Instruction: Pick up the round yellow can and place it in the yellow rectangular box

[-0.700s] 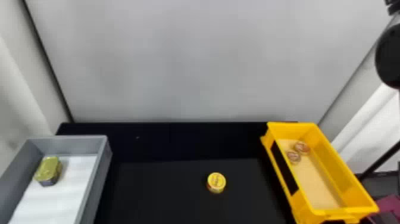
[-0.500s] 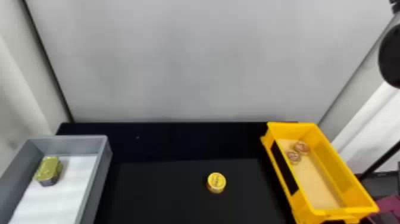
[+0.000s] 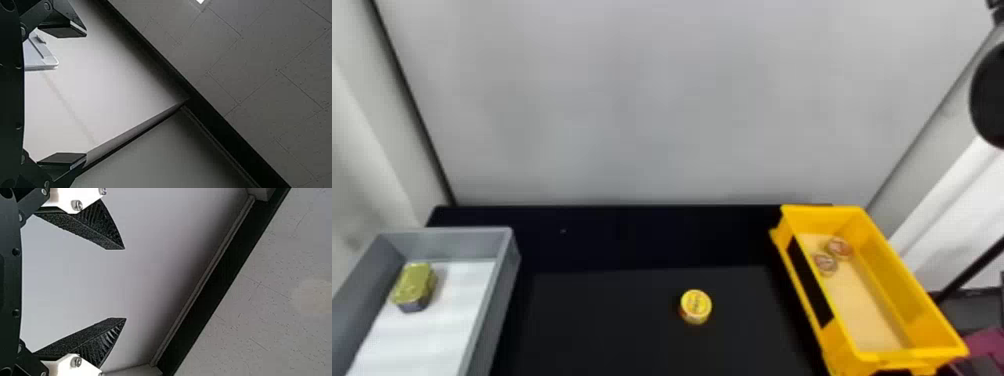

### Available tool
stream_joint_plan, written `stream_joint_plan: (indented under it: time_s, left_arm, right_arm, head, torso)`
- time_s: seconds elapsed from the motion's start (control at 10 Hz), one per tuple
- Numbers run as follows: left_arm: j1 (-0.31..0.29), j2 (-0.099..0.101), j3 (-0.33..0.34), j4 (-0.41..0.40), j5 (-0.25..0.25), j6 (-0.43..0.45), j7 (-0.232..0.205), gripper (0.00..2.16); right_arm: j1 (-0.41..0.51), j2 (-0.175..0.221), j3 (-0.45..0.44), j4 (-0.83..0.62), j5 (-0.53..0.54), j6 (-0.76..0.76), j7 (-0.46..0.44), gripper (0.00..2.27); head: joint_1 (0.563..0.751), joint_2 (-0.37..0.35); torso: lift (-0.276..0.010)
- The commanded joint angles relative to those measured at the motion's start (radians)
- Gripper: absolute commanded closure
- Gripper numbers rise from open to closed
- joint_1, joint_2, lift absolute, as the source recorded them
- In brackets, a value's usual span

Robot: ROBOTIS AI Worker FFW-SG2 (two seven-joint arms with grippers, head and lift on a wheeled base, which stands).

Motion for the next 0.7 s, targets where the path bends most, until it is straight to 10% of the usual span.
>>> stream_joint_plan:
  time_s: [0.0,0.2,0.4,0.6]
  left_arm:
    - [-0.005,-0.002,-0.012,0.000,0.000,0.006,0.000,0.16]
    - [-0.014,-0.005,-0.029,0.004,0.002,0.009,0.001,0.17]
    - [-0.030,-0.007,-0.053,0.008,0.002,0.017,0.000,0.16]
    - [-0.047,-0.013,-0.078,0.014,0.009,0.017,0.001,0.16]
  right_arm:
    - [0.026,0.086,-0.070,0.024,-0.164,0.170,-0.006,0.16]
    - [0.068,0.175,-0.103,0.072,-0.235,0.342,-0.014,0.16]
    - [0.080,0.296,-0.203,0.196,-0.242,0.611,0.264,0.13]
    - [0.098,0.281,-0.145,0.362,-0.304,0.672,0.388,0.14]
  head:
    - [0.694,-0.171]
    - [0.694,-0.171]
    - [0.694,-0.171]
    - [0.694,-0.171]
  torso:
    - [-0.001]
    - [-0.001]
    - [-0.001]
    - [-0.001]
